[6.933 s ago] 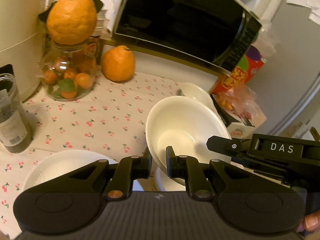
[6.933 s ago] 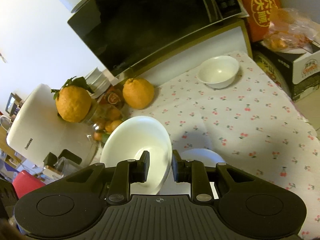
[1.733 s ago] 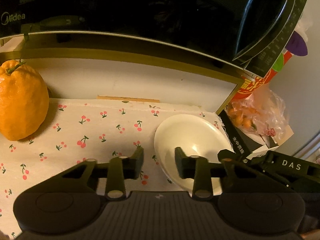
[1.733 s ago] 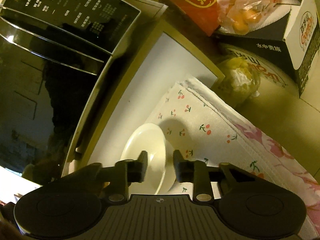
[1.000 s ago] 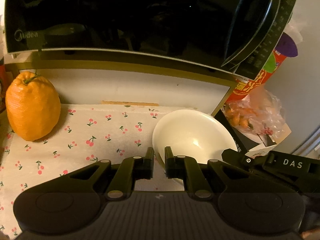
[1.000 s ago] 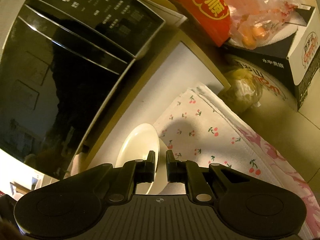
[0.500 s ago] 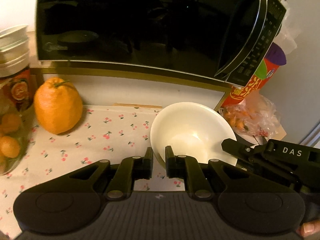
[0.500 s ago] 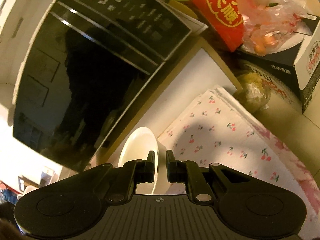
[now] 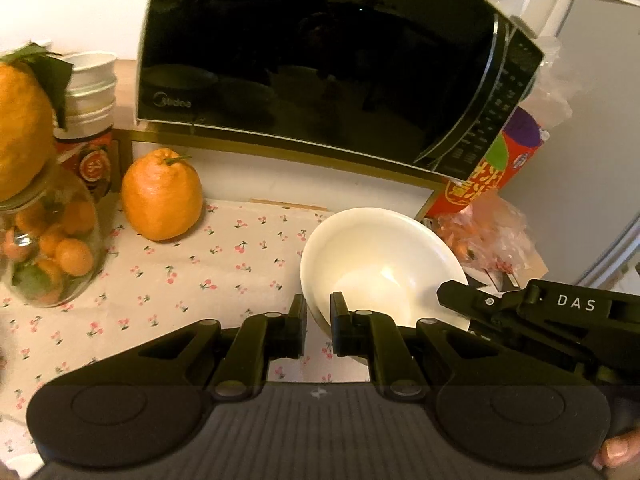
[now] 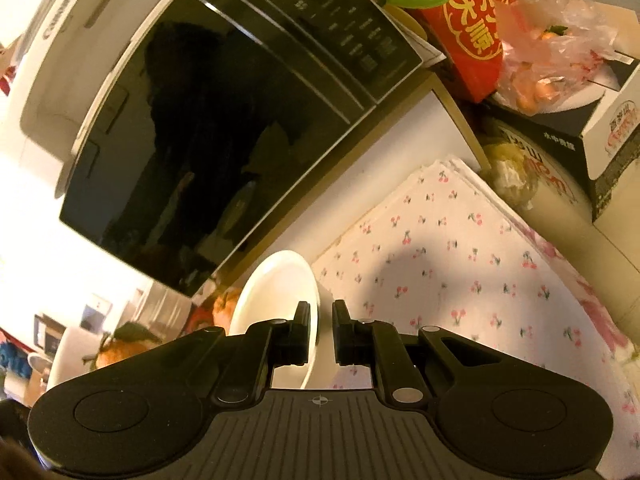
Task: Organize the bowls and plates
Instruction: 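Carry the stacked bowls over the white plate stack with both grippers, then lower the bowls onto the plates and open the left gripper while the right gripper holds, then hold the bowl rim with the right gripper and slide bowls onto the plates, then center the bowls on the plate stack with the right gripper, then open the right gripper and withdraw both grippers from the bowls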
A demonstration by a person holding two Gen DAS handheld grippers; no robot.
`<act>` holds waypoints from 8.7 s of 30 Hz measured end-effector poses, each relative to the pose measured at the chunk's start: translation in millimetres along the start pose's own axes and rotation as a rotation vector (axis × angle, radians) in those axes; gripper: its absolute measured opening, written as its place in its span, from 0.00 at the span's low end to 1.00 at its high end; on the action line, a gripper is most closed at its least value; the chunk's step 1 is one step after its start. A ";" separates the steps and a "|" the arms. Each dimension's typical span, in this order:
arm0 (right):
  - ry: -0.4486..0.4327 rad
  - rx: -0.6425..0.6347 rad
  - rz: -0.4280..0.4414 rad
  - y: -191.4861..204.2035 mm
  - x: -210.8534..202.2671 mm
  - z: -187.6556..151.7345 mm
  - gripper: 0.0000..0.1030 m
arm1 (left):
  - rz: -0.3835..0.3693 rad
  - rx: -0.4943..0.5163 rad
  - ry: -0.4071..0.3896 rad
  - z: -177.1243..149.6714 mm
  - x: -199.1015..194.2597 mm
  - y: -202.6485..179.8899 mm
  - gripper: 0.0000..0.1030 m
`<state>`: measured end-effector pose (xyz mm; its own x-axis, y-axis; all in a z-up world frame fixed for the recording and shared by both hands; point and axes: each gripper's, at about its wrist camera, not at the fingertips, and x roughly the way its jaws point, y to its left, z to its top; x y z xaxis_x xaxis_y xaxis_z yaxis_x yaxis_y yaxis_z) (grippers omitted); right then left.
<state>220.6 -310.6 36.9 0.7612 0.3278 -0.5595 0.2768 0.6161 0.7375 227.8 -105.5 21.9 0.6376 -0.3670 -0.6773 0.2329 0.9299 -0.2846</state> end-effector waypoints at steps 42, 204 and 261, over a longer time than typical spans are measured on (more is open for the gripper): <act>0.191 -0.227 -0.224 17.7 -38.2 -120.1 0.15 | 0.014 0.092 0.128 -101.2 -46.0 31.1 0.11; 0.439 -0.529 -0.153 120.8 13.9 -243.2 0.28 | 0.019 0.685 0.113 -171.9 -126.4 104.5 0.84; 0.007 -0.777 -0.196 148.1 -100.6 -240.4 1.00 | 0.141 0.371 0.051 -161.4 -193.7 106.1 1.00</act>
<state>44.0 -80.2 111.5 0.7369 0.1649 -0.6556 -0.0842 0.9846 0.1529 10.5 60.5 13.4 0.6468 -0.2274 -0.7280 0.4015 0.9131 0.0715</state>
